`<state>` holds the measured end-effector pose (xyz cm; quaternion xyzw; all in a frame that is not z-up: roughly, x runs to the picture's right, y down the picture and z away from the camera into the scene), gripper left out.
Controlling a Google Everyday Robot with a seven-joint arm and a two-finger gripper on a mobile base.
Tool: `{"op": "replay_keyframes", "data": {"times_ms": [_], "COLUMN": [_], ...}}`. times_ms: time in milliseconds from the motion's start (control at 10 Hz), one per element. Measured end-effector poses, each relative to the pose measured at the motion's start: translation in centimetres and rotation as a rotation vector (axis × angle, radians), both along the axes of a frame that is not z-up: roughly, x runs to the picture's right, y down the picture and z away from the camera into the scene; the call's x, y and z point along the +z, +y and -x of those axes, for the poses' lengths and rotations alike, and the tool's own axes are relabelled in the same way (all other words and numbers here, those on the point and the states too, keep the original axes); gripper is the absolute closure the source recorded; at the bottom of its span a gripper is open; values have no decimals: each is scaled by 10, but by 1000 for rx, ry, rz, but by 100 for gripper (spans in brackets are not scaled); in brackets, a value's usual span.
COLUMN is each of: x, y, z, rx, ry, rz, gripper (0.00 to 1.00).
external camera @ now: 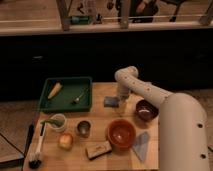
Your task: Place sponge in metal cup
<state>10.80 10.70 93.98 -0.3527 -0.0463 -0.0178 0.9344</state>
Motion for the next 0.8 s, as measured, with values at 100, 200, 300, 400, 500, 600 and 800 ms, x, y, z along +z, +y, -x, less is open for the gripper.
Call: {"op": "replay_keyframes", "data": {"times_ms": [100, 200, 300, 400, 500, 600, 800], "x": [-1, -1, -1, -1, 0, 0, 1], "y": [-3, -4, -5, -7, -9, -10, -12], "z": [9, 14, 18, 24, 31, 38, 46], "rx": [-7, -10, -12, -15, -17, -20, -24], "ry": [-18, -31, -45, -66, -84, -101, -124], "rz": [-21, -36, -49, -60, -68, -72, -80], "gripper": [20, 20, 20, 20, 20, 21, 35]}}
